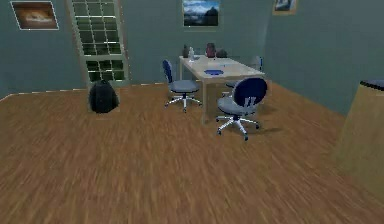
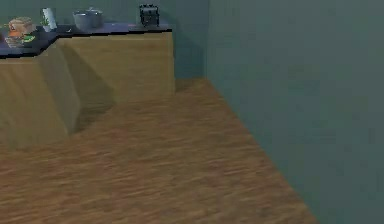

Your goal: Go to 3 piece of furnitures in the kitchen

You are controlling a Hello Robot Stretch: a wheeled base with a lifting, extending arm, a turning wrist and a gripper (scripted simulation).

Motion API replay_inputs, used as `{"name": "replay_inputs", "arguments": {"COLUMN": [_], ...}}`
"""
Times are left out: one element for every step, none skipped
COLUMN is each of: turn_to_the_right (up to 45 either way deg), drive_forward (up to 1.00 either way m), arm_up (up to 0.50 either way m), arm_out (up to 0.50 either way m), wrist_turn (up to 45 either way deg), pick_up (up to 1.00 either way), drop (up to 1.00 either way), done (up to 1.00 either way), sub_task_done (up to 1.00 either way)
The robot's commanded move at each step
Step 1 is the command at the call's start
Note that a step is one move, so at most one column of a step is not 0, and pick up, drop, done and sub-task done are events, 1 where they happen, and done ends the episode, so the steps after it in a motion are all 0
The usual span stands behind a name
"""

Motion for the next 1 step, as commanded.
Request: {"name": "replay_inputs", "arguments": {"turn_to_the_right": [0.0], "drive_forward": [1.00], "arm_up": [0.00], "arm_out": [0.00], "wrist_turn": [0.0], "pick_up": [0.00], "drop": [0.00], "done": [0.00], "sub_task_done": [0.00]}}
